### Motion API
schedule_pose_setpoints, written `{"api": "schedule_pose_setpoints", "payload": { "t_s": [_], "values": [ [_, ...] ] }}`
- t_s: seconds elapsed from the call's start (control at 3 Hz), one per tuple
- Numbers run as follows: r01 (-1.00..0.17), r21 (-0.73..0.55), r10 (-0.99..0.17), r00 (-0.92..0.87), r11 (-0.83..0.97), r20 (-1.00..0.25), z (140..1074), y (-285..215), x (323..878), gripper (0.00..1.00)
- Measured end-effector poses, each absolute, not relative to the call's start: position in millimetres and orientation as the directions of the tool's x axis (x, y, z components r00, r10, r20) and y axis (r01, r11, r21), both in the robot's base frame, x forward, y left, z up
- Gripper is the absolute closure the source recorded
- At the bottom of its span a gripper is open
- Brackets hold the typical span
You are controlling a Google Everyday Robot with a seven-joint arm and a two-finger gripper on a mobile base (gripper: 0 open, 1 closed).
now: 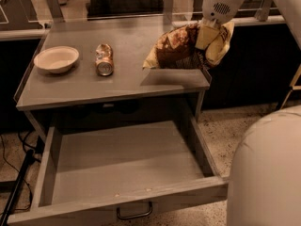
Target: Pick brown chip bag from top drawer and place on counter
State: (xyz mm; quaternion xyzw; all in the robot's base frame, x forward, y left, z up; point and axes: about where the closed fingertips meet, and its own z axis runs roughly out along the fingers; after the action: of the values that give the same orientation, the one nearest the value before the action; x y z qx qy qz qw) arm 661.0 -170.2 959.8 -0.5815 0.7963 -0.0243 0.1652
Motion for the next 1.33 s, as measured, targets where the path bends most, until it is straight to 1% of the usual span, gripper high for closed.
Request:
{"api": "schedule_pose_setpoints", "payload": {
  "t_s": [0.33,1.0,1.33],
  "values": [
    [-0.911,-0.22,-0.922,-0.292,0.35,-0.256,956,-169,671,1.0],
    [-0.891,-0.222,-0.902,-0.333,0.396,-0.275,955,-135,712,1.0],
    [-0.896,-0.194,-0.896,-0.338,0.4,-0.288,941,-118,722,1.0]
  ]
}}
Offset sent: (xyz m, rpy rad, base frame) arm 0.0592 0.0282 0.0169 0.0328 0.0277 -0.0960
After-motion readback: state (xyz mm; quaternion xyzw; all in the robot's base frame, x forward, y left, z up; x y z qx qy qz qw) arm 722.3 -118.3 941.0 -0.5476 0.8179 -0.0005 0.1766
